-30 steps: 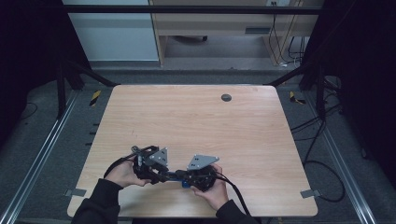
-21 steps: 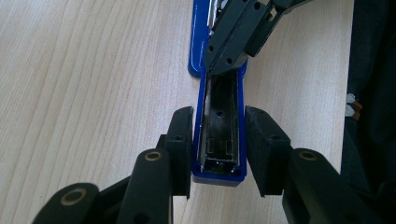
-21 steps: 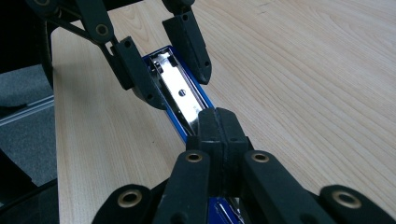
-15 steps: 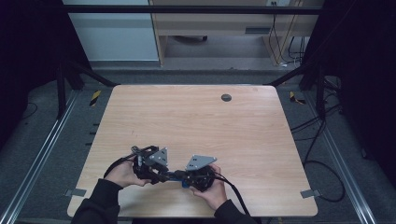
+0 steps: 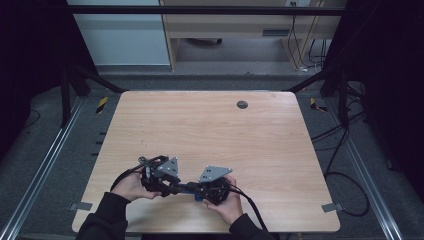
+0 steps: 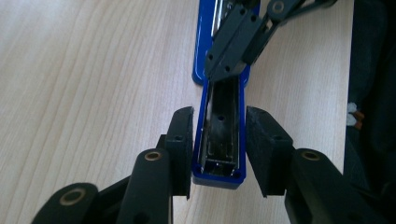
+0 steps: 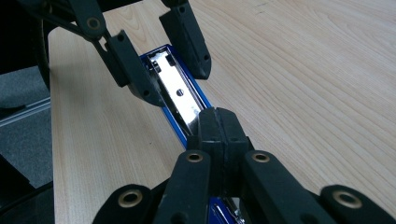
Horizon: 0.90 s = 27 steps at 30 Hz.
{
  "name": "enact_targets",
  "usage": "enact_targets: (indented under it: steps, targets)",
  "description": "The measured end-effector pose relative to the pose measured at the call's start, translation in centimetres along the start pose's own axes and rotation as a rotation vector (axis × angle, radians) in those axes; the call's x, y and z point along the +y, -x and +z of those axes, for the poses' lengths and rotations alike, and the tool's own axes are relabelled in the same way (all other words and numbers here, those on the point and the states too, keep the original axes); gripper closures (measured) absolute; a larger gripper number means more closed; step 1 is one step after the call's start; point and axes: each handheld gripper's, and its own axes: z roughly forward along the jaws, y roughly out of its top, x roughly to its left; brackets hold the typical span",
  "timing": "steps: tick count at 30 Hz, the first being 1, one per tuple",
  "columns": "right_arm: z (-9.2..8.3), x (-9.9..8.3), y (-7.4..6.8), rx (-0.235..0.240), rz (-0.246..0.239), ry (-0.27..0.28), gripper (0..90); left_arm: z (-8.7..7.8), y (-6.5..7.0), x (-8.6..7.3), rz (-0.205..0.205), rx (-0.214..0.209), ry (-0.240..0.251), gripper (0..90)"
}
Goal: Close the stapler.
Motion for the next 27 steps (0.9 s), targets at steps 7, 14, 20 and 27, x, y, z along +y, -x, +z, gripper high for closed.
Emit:
enact_targets:
  steps: [7, 14, 20, 27]
  targets:
    - [0.5, -0.1, -0.1, -0.003, -0.004, -0.014, 90.0, -1.5, 0.0, -0.1, -0.023, 0.04, 0.071, 63.6]
    - [0.5, -0.1, -0.1, -0.002, -0.004, -0.015, 90.0, -2.2, -0.5, -1.0, -0.083, 0.112, 0.106, 64.0]
    - [0.4, -0.1, -0.1, -0.002, -0.003, -0.014, 90.0, -2.6, -1.1, -2.6, -0.188, 0.203, 0.171, 63.9]
    - [0.1, 0.0, -0.1, -0.002, -0.002, -0.007, 90.0, -2.3, -1.1, -4.8, -0.301, 0.274, 0.227, 64.6]
